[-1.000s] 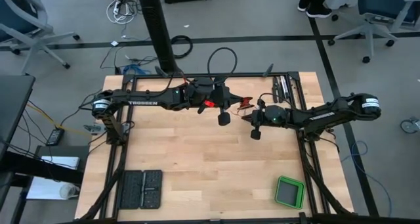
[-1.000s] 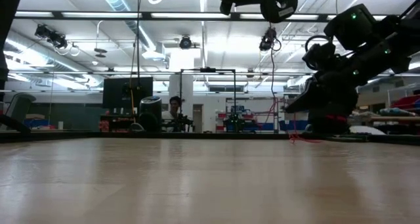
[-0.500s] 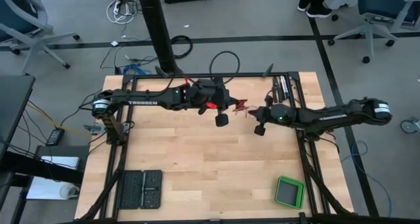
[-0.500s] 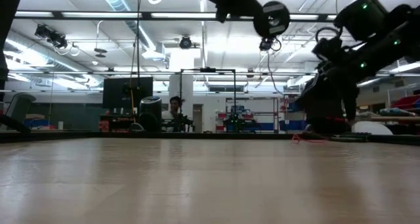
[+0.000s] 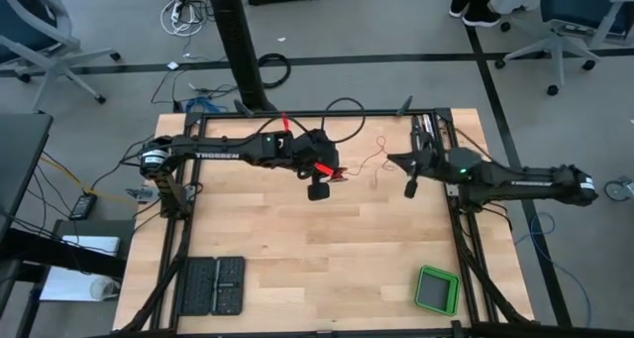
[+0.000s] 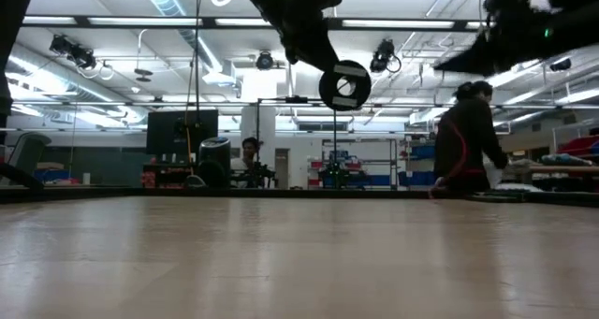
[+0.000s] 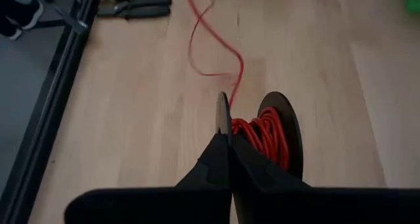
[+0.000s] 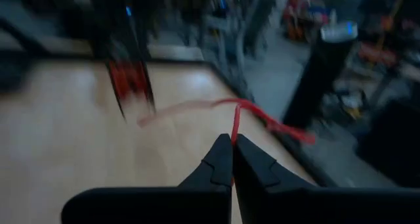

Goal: Coil cords
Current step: Coil the red wire cable onto the black spool

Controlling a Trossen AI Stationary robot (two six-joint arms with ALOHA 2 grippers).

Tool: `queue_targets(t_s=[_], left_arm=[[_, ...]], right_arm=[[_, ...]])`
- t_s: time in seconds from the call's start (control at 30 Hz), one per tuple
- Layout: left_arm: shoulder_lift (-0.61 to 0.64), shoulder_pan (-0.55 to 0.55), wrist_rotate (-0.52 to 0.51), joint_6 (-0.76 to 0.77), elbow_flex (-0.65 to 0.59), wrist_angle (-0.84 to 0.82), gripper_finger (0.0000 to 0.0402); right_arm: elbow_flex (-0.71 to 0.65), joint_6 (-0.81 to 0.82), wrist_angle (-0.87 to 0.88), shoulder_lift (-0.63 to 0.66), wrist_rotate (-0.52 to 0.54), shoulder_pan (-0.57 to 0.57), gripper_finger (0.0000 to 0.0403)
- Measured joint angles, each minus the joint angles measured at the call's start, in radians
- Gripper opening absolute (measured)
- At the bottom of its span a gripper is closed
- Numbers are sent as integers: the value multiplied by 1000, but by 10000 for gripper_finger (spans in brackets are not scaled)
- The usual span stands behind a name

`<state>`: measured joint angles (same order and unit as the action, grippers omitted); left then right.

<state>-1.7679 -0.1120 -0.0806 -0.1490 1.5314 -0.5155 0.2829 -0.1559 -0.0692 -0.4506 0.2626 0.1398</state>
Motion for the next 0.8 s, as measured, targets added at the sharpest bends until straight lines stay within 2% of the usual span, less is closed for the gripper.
queue_targets(t_s=[0.2, 0.4, 0.67, 0.8], left_arm=[[-50, -9, -2, 6, 0, 35, 1], [-115, -11, -33, 125, 0, 230, 1], [-158, -14, -233, 266, -2, 423, 1], [-157, -26, -266, 313, 0, 533, 1]], right_arm=[[139, 33, -10, 31, -126, 0, 0], [229, 68, -11, -58, -174, 0, 0], [245, 104, -78, -206, -177, -28, 0], [246, 105, -137, -265, -177, -57, 0]])
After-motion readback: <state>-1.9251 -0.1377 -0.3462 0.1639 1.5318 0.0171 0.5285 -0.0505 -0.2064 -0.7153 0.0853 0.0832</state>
